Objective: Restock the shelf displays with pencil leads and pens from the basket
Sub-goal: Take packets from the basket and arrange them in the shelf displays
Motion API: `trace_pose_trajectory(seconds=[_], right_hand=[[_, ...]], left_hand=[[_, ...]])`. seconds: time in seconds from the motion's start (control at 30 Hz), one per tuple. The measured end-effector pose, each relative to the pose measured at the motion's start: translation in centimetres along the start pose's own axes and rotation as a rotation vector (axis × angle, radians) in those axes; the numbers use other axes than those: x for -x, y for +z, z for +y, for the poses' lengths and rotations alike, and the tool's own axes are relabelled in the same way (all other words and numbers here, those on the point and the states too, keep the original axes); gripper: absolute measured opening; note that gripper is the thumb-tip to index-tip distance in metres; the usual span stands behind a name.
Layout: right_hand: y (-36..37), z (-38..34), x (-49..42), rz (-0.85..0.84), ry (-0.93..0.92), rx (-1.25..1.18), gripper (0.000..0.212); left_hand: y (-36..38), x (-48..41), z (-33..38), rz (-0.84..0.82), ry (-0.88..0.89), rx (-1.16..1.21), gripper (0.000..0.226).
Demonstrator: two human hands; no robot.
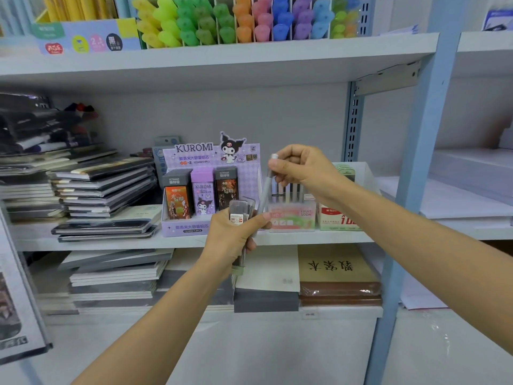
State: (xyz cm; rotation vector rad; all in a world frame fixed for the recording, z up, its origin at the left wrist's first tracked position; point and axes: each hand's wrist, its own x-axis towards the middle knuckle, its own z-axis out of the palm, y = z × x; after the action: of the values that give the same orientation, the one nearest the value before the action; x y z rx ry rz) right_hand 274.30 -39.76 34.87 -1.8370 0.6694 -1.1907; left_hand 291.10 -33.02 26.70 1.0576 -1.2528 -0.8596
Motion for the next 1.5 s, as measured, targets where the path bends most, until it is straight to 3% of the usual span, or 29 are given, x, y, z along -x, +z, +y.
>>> trace_pose_trajectory(seconds=[0.23, 0.57, 0.77, 1.17, 1.33, 1.5], right_hand=[[0.0, -0.5, 0.1, -0.003, 0.006, -0.084, 0.018], [-2.0, -1.8, -2.6, 0.305, -0.021, -0.021, 0.015], [-2.9, -1.7, -4.5, 0.447, -0.093, 0.134, 0.026], [-4.2, 0.0, -5.1, 0.583, -0.171, 0.215, 0.018], [-4.5, 0.8, -4.9, 0.481, -0.105, 0.309, 0.021], [-2.1, 2.2, -4.8, 0.386, -0.1, 0.405, 0.018]], left_hand=[[-0.2, 0.2, 0.4, -0.026, -0.023, 0.009, 0.021], [-2.2, -0.3, -0.3, 0.041, -0.255, 0.058, 0.028], [-2.8, -0.6, -0.1, -0.005, -0.356, 0.166, 0.022], [-3.2, -0.2, -0.4, -0.162, -0.46, 0.146, 0.012], [-2.8, -0.2, -0.2, -0.155, -0.462, 0.156, 0.005], [-2.2, 0.0, -0.2, -0.143, -0.424, 0.171, 0.014]])
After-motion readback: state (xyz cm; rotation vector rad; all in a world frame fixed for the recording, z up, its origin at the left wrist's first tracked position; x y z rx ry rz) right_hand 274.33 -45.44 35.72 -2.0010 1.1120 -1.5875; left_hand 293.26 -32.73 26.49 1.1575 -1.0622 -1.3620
